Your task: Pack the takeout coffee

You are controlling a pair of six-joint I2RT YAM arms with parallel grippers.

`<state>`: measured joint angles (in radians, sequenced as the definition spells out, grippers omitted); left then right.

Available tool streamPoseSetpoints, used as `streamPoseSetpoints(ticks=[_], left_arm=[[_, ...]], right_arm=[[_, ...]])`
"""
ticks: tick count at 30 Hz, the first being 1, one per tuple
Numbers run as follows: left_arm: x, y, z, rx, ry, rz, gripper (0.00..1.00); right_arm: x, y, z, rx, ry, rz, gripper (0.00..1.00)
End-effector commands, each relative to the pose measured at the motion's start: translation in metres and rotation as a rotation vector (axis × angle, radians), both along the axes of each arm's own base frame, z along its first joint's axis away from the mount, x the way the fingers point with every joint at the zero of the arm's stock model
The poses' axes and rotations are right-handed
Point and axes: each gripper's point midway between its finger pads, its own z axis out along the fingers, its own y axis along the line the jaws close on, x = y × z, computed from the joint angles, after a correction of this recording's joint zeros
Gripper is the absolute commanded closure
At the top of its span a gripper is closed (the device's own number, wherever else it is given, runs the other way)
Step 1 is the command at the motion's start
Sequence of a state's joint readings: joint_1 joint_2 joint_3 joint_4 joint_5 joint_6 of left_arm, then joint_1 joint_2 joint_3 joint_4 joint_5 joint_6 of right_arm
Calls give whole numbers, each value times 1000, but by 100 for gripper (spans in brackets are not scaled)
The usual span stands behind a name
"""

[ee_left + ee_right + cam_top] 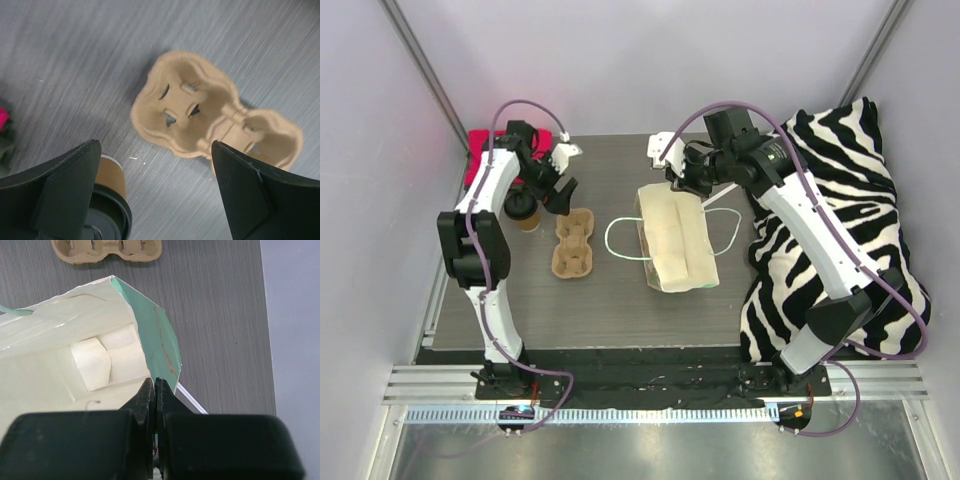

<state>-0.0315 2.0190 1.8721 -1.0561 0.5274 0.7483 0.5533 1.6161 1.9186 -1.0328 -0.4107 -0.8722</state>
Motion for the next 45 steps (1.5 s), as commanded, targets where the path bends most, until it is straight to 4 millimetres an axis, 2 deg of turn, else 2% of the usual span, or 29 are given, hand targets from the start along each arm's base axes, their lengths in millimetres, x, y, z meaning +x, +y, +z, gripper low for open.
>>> streamPoseSetpoints(ticks=[1, 3, 10, 18, 23, 31, 38, 42, 45], left_arm=[[-5, 7, -25, 95, -22, -166, 5], [3, 9, -35, 123, -53, -189, 11], [12, -1, -57, 121, -53, -247, 17], [17, -17, -69, 90, -87, -319, 22], [19, -23, -76, 88, -104, -360, 29], [14, -19, -87, 120, -102, -387, 40], [8, -22, -87, 113, -116, -391, 61], [1, -26, -73, 84, -128, -387, 79], [-6, -28, -54, 65, -137, -350, 92]], right_arm=[[-3, 0, 7, 32, 17, -31, 99], [-2, 0, 7, 36, 29, -49, 99], [4, 1, 8, 63, 100, -153, 99], [1, 5, 7, 97, 198, -214, 99], [-4, 8, 15, 142, 238, -238, 99], [-13, 11, 16, 173, 350, -298, 99], [-26, 10, 7, 171, 398, -298, 99], [-33, 9, 9, 178, 394, -275, 99], [-37, 8, 10, 177, 393, -267, 99]])
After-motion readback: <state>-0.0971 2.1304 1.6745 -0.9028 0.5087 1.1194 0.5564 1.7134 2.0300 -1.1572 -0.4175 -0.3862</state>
